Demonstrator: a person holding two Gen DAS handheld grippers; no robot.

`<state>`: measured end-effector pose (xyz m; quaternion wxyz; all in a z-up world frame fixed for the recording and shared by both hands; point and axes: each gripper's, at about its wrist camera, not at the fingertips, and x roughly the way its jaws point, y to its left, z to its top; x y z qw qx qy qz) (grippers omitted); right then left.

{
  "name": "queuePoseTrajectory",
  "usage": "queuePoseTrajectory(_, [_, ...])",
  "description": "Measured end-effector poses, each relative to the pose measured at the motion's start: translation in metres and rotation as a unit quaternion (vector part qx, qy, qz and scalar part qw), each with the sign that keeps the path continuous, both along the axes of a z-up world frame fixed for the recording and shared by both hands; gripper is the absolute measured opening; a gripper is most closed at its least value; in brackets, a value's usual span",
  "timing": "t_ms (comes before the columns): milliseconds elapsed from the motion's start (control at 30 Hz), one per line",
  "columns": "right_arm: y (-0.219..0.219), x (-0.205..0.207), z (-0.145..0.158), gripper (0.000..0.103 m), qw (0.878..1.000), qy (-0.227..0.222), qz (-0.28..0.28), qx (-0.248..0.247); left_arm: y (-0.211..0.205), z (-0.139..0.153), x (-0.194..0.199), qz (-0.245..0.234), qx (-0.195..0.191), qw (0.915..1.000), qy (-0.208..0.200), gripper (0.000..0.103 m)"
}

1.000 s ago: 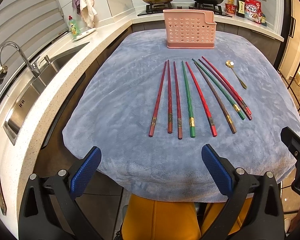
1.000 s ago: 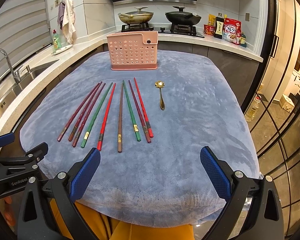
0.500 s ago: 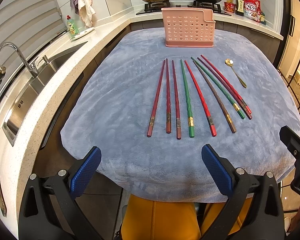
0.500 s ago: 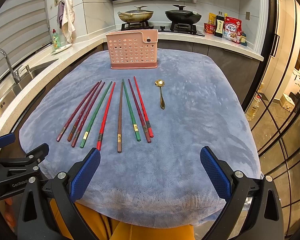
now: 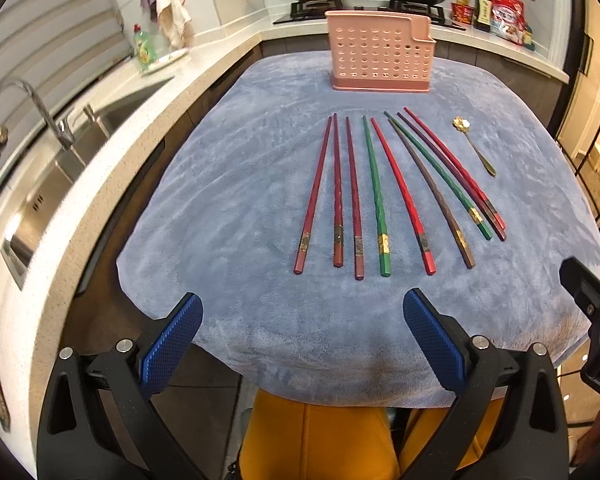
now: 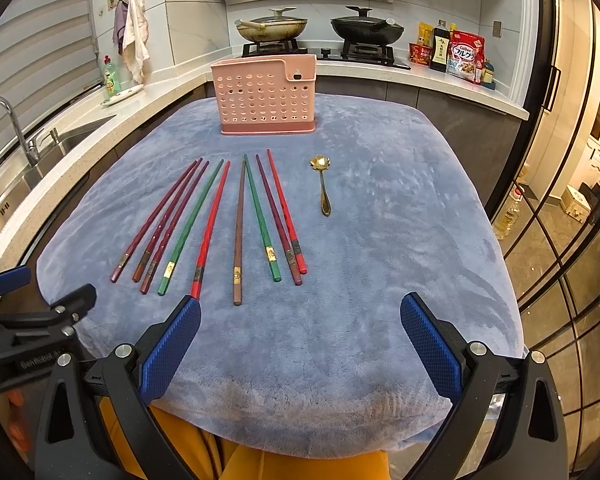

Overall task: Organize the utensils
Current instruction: 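Grasp a dark red chopstick with the left tool while the right tool grasps the gold spoon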

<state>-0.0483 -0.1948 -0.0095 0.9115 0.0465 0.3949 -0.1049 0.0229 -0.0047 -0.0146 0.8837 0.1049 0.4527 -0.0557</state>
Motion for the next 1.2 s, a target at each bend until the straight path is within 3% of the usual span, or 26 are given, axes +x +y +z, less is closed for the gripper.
queuePoseTrajectory(300, [-0.021, 0.015, -0.011, 0.096, 1.0, 0.015, -0.019, 0.016, 0.027, -0.025, 0.037, 0.045, -0.028, 0.9977, 0.042, 0.096])
queuePoseTrajectory(667, [-0.041, 0.048, -0.02, 0.096, 0.999, 0.028, -0.03, 0.033, 0.027, -0.06, 0.083, 0.037, -0.039, 0.9963, 0.067, 0.094])
queuePoseTrajectory(833, [-0.044, 0.066, -0.021, 0.096, 0.999, 0.026, -0.027, 0.024, 0.027, -0.072, 0.097, 0.039, -0.045, 0.9944, 0.087, 0.079])
queuePoseTrajectory(1033, [-0.055, 0.093, -0.025, 0.095, 0.999, 0.017, -0.024, 0.02, 0.025, -0.071, 0.103, 0.029, -0.048, 0.995, 0.083, 0.063])
queuePoseTrajectory(1200, [-0.069, 0.127, -0.035, 0.083, 0.999, 0.024, -0.025, 0.025, 0.018, -0.069, 0.104, 0.014, -0.052, 0.9949, 0.085, 0.043])
